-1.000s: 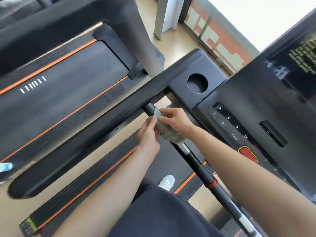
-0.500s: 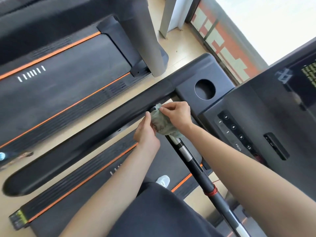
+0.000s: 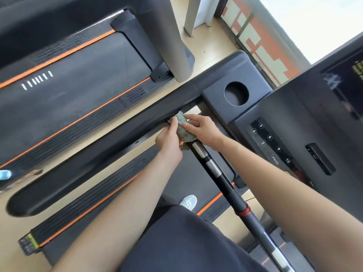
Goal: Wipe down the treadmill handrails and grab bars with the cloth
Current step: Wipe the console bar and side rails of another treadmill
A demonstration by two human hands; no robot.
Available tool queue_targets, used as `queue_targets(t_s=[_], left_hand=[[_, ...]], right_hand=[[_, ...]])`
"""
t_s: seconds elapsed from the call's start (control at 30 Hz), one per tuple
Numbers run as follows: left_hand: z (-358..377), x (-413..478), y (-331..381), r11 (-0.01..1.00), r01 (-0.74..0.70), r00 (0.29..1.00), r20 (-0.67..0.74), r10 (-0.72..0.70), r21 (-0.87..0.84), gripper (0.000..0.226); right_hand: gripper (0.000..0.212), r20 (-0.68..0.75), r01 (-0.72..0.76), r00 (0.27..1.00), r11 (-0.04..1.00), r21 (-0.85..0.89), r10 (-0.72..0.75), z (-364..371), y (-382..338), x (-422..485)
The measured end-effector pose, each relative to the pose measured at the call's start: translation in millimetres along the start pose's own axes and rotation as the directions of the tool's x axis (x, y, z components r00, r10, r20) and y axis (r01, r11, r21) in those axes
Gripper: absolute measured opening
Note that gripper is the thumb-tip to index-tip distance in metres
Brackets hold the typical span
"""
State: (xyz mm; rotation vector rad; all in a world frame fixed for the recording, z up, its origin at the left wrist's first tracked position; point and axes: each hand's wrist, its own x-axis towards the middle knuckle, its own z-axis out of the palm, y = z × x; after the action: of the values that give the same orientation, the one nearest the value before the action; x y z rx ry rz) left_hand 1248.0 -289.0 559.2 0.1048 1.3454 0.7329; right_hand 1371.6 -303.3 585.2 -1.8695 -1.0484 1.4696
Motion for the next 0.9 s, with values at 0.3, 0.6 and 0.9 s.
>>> queue_targets(t_s=[0.3,0.6,0.9], left_hand=[[-7.7,-23.2,-23.7,0.979,-0.137,0.988,0.097,0.123,0.151,0.019],[-30.0,-45.0,-79.5,0.87,-0.213,0.973,0.177,0.147,0.444,0.023],[-47.8,-100.4,-159.1,0.776,-0.146,0.957,0.285,-0.046,0.614,0.014]], right_hand=[[0.049,0.036,0.011,0.999,0.979,-0.202,-0.004,-23.0,38.0,-51.2],[0.045,-0.044,0.064,0.994,0.878,-0.474,-0.097,-35.5,67.3,-120.3],[0.035,-0.137,0.079,0.973,0.828,-0.555,-0.184,-39.9,126.3,-206.0]])
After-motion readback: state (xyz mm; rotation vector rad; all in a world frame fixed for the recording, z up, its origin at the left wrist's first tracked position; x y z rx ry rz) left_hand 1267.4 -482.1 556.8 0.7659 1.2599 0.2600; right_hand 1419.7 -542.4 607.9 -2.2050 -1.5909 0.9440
